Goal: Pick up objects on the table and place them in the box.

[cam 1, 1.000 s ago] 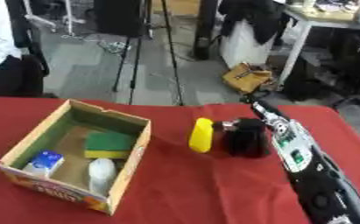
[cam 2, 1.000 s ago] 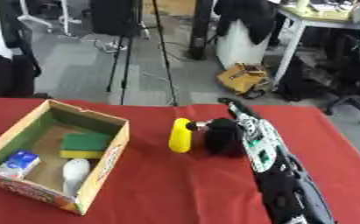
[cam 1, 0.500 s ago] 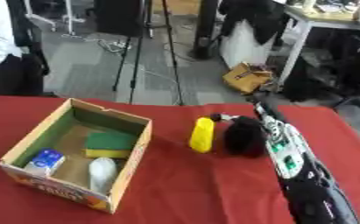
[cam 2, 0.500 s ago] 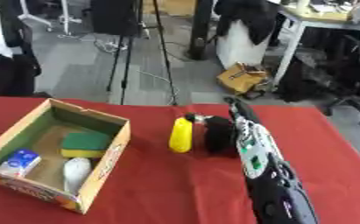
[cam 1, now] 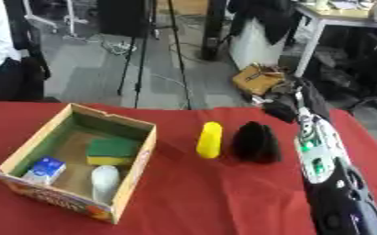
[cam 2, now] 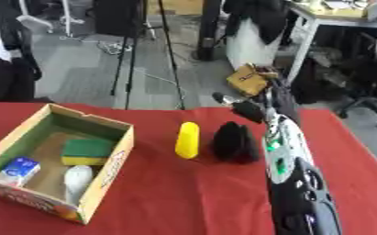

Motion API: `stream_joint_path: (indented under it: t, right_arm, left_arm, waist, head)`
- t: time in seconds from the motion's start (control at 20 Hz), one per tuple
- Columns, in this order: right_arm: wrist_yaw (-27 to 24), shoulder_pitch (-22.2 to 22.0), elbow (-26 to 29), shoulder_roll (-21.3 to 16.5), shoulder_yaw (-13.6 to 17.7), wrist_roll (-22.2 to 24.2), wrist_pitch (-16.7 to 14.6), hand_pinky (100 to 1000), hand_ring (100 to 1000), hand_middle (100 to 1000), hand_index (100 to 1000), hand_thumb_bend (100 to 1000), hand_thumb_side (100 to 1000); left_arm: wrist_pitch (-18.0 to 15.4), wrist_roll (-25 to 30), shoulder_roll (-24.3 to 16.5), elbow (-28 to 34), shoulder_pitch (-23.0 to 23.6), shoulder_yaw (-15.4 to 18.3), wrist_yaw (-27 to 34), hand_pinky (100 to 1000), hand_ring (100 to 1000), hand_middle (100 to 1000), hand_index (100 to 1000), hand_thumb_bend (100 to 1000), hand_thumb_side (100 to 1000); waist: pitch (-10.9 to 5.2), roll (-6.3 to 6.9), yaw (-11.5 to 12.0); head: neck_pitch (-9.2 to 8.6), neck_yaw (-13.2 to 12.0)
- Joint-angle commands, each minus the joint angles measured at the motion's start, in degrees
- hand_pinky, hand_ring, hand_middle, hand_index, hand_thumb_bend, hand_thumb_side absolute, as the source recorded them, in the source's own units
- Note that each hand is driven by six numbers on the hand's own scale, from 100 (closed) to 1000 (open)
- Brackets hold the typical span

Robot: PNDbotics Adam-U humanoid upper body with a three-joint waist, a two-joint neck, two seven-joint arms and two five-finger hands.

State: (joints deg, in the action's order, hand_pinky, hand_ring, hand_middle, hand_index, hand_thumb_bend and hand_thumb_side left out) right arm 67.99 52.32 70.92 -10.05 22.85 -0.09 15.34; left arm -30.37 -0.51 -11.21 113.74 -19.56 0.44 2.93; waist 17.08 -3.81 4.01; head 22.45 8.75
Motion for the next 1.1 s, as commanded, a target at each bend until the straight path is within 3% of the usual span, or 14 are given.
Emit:
stream_joint_path:
  t: [0.05, 0.55, 1.1]
  right_arm:
    - [3.15, 0.26, 2.56, 0.0, 0.42, -0.89, -0.23, 1000, 1000, 987, 1000, 977, 794]
    - [7.26, -1.07, -2.2, -1.11, 1.37, 0.47, -0.62, 1000, 1000, 987, 1000, 1000, 732]
    - [8.54, -1.65, 1.33, 0.49, 3.14, -1.03, 1.86, 1000, 1000, 986, 1000, 1000, 694]
  left_arm:
    - [0.03, 0.22, 0.1, 0.86, -0.79, -0.16, 0.35, 916, 903, 883, 855, 100, 878]
    - [-0.11, 0.55, 0.46, 0.86, -1.39, -0.32, 0.75, 918, 904, 881, 852, 100, 877]
    - [0.24, 1.19, 1.62, 0.86, -2.08, -1.01, 1.69, 919, 905, 878, 852, 100, 879]
  waist:
    - [-0.8, 0.34, 0.15]
    - [0.51, 0.87, 1.33]
    - [1.35, 2.14, 1.84]
  head:
    - [-0.32, 0.09]
    - [-1.57, 0.9]
    - [-2.56, 2.18]
